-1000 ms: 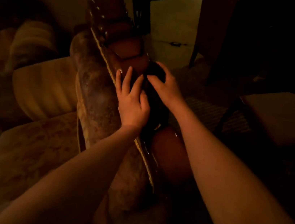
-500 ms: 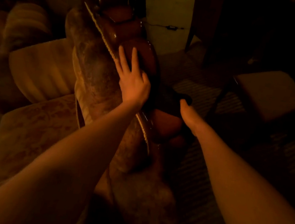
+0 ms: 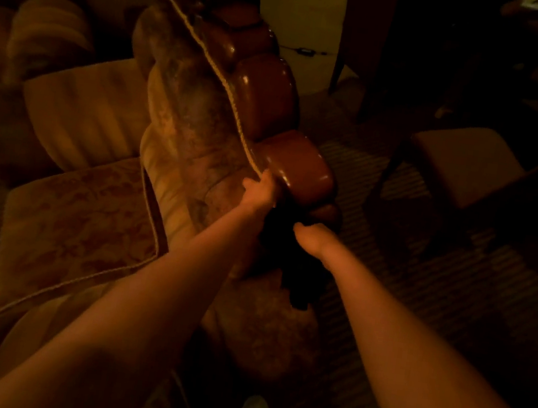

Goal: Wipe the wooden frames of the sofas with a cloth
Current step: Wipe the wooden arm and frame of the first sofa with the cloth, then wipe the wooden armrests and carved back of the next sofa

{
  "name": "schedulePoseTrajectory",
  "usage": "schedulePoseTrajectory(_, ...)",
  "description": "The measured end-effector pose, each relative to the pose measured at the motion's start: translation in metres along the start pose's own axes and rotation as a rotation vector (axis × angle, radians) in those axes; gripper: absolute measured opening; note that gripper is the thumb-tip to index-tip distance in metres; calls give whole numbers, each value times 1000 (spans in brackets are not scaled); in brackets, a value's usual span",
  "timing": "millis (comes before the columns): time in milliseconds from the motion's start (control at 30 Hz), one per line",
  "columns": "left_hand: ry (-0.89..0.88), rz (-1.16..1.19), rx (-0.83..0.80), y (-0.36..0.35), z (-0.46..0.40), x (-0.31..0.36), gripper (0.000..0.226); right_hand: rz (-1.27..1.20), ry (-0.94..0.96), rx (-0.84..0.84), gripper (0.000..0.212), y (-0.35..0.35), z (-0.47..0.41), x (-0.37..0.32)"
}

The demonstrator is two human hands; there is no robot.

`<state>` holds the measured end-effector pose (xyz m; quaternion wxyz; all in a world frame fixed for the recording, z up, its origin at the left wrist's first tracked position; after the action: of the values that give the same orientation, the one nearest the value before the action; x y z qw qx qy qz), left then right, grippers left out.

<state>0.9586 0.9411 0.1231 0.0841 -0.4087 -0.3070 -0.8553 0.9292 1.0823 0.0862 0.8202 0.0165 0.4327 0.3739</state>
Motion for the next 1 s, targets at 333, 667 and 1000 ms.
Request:
schedulePoseTrajectory(333,-69,-192,-178,167,50,-93,19,-301,138,-393,39,-177,58,-81)
schedulePoseTrajectory(667,60,94,459,361,160,-222,11,-30,283,-665,20,-295,140,-104)
schedulePoseTrajectory(1000,30,-361,655,472,411,-346,25,414,663,-967,19,-534,386,-49)
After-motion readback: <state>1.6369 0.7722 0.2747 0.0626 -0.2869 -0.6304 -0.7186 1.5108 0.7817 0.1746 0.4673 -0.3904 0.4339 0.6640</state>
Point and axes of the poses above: each hand's wrist, its own z-axis away from the middle knuckle, its own y-axis out of the back of the hand, x = y × z, the point moved 9 cm from there along -z, towards the middle knuckle, and after that the axes turned 15 degrees about -z, right-handed, at the moved point
